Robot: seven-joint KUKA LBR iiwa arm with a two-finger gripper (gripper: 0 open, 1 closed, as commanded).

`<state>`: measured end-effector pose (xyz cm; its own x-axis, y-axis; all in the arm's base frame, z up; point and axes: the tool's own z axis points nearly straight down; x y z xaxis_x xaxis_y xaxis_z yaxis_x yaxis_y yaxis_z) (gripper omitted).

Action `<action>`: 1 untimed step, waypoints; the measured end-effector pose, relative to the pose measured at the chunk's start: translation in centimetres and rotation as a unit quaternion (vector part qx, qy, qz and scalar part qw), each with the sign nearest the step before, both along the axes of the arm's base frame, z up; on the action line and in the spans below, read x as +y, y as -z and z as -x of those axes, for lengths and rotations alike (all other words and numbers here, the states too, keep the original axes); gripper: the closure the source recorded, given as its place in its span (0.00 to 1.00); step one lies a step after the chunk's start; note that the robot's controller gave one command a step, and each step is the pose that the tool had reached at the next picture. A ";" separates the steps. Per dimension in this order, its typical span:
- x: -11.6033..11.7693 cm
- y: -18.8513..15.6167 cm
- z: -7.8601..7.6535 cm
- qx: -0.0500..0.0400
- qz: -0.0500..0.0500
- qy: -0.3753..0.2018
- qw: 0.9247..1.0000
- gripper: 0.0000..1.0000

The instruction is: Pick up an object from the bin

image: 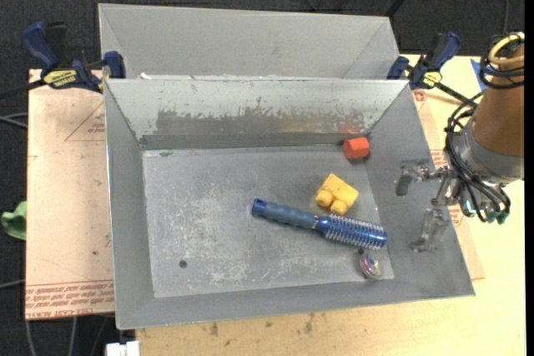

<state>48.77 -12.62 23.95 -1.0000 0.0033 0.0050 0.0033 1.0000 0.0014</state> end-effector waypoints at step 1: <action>1.5 3.3 0.4 -0.002 0.000 -0.076 0.997 0.00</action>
Offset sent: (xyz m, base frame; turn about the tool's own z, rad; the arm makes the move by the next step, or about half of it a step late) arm -0.0042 0.0140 -0.0323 -0.1522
